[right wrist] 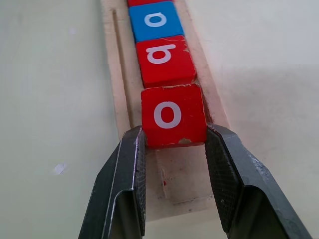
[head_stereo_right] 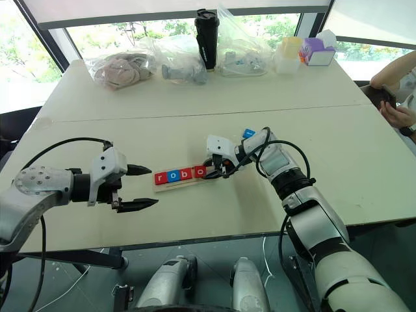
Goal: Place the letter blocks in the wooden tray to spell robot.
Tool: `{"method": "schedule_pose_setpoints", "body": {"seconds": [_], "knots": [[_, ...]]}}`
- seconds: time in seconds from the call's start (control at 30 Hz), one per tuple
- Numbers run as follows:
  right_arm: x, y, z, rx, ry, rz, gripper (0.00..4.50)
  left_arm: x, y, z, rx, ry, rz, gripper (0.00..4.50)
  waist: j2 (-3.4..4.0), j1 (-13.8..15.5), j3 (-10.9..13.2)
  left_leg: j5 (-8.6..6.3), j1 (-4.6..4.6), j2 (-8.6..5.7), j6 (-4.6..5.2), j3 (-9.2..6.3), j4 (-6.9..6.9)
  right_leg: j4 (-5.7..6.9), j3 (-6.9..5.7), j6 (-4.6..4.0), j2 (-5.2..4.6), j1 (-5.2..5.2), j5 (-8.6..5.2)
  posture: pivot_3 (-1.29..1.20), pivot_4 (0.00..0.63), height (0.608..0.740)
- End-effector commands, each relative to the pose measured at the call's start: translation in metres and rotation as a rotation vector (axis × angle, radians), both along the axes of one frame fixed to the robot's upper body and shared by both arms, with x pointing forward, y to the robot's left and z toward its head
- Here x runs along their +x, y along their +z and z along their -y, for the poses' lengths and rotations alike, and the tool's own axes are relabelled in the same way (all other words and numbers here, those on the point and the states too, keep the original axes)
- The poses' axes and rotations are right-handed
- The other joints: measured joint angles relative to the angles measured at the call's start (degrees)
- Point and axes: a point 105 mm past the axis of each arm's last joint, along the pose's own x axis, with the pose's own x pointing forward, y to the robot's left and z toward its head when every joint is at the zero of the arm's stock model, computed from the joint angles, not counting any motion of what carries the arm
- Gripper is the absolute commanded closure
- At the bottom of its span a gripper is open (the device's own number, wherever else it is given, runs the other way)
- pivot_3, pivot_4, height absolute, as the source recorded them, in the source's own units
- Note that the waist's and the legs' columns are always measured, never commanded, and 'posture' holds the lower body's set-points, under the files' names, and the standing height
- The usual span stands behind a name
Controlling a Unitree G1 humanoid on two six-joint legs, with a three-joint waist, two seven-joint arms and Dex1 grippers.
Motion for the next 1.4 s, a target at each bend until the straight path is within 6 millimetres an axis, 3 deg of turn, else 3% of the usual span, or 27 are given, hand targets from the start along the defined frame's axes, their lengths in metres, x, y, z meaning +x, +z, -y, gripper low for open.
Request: {"method": "schedule_pose_setpoints", "body": {"seconds": [0.03,0.37,1.33,1.37,1.4], "knots": [[0.005,0.016,-0.005,0.015,0.017,0.065,3.37,0.000,0.004,0.003,-0.002,-0.007,0.026,0.00,0.00,0.0,0.0,0.00,0.00,0.00,0.00,0.00,0.00,0.00,0.01,0.00,0.00,0.00,0.00,0.00,0.150,0.740],[0.005,0.031,-0.003,-0.025,0.080,0.133,3.37,0.000,0.004,0.003,-0.008,-0.002,0.029,0.00,0.00,0.0,0.0,0.00,0.00,-0.01,0.00,0.00,0.01,0.00,0.01,0.00,0.00,-0.01,0.00,0.00,0.150,0.740],[0.005,0.022,-0.014,-0.058,0.129,0.125,3.37,0.000,0.002,0.004,-0.022,0.016,0.036,0.00,0.00,0.0,0.0,0.01,0.00,-0.01,-0.03,0.00,-0.01,0.02,0.01,0.01,0.01,-0.03,0.00,0.00,0.150,0.740],[0.005,0.022,-0.014,-0.057,0.130,0.121,2.33,0.000,0.002,0.004,-0.022,0.017,0.037,0.00,0.00,0.0,0.0,0.01,0.00,-0.01,-0.03,0.00,-0.01,0.02,0.01,0.01,0.01,-0.03,0.00,0.00,0.150,0.740],[0.005,0.022,-0.015,-0.054,0.127,0.123,1.91,0.001,0.002,0.004,-0.022,0.018,0.037,0.00,0.00,0.0,0.0,0.01,0.00,-0.01,-0.03,0.00,-0.01,0.02,0.01,0.00,0.01,-0.03,0.00,0.00,0.150,0.740]]}}
